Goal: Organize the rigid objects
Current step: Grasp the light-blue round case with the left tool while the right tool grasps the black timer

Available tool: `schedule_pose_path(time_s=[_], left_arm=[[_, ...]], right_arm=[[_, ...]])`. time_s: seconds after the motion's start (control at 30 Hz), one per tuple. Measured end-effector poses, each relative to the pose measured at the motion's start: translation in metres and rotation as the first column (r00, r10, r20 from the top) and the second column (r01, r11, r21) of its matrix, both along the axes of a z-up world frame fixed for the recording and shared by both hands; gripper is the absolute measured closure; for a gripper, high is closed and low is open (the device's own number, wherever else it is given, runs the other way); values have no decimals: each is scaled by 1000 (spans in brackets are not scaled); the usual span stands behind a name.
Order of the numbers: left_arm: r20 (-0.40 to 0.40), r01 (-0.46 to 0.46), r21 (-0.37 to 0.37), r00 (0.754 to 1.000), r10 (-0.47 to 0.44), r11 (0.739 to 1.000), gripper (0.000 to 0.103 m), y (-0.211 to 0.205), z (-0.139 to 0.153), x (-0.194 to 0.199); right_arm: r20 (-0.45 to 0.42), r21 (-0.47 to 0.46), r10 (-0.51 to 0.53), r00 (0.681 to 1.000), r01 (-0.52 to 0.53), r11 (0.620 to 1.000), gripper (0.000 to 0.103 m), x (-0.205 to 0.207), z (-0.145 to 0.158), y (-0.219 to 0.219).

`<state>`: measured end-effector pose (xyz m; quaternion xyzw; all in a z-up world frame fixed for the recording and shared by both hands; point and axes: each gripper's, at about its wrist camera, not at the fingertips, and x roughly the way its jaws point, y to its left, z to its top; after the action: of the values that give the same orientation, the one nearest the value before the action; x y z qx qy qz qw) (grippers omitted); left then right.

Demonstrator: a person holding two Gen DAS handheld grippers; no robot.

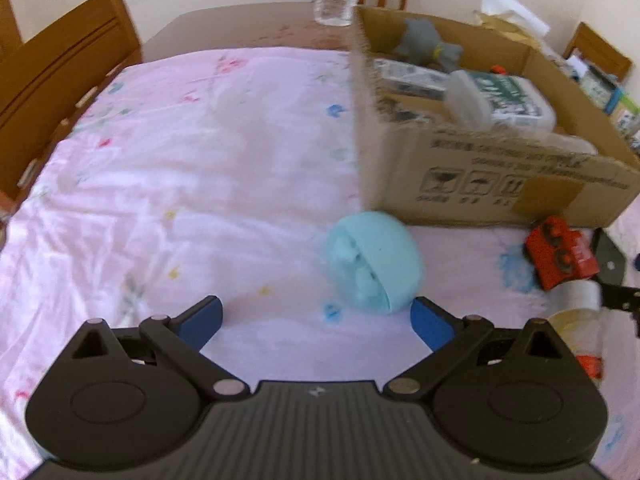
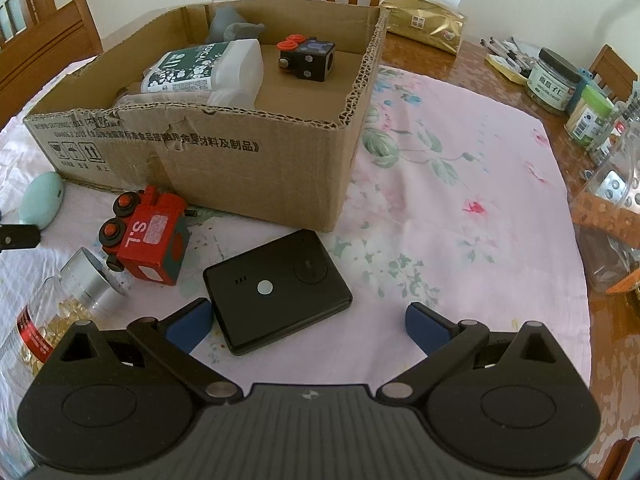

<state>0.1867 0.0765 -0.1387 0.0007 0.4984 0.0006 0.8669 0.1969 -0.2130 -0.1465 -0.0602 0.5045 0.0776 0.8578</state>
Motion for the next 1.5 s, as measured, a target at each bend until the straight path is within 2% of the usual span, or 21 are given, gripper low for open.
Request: schedule_pose_path(time_s=[0.07,0.2,0.3,0.43,0.67,0.8,0.93,1.1,1.2,1.3,1.37,1.5], left_arm=[[0,-18,17,1000,18,1000,3,3,1,-2],[38,-19,0,999,19,1000,5,-1,7,-7],[58,-17,-31,998,18,999,10,-9,10,-3],[62,-19,-32,998,21,999,28,-23,8,3],[89,-43,-15,995,44,999,39,-32,6,11],[90,-38,-6,995,38,999,39,-33,6,14],[92,-32,-1,995,32,999,39,-33,5,13],[91,-35,-1,995,35,999,39,-34,5,14],[92,-36,-2,995,36,999,39,-34,5,13],[96,-42,2,994,41,999,42,-33,5,13],[102,-44,-3,994,44,999,49,-32,6,13],[106,-28,-3,994,28,1000,50,-30,6,11]], right_arm=[[1,0,-5,1000,5,1000,0,0,0,0],[8,1,-8,1000,8,1000,0,-2,-1,0],[12,2,-8,1000,8,1000,0,-3,-1,0],[22,2,-6,1000,6,1000,0,-4,0,0],[30,5,13,999,-13,1000,0,-6,0,-2],[2,2,113,994,-113,994,0,2,1,1],[-10,5,241,970,-241,971,0,13,1,5],[-15,11,332,943,-332,943,17,15,6,12],[-24,8,315,949,-315,949,29,13,10,14],[-34,4,272,962,-272,962,29,8,11,14],[-42,2,239,970,-239,971,29,1,13,14],[-60,-1,179,982,-179,984,29,-15,15,14]])
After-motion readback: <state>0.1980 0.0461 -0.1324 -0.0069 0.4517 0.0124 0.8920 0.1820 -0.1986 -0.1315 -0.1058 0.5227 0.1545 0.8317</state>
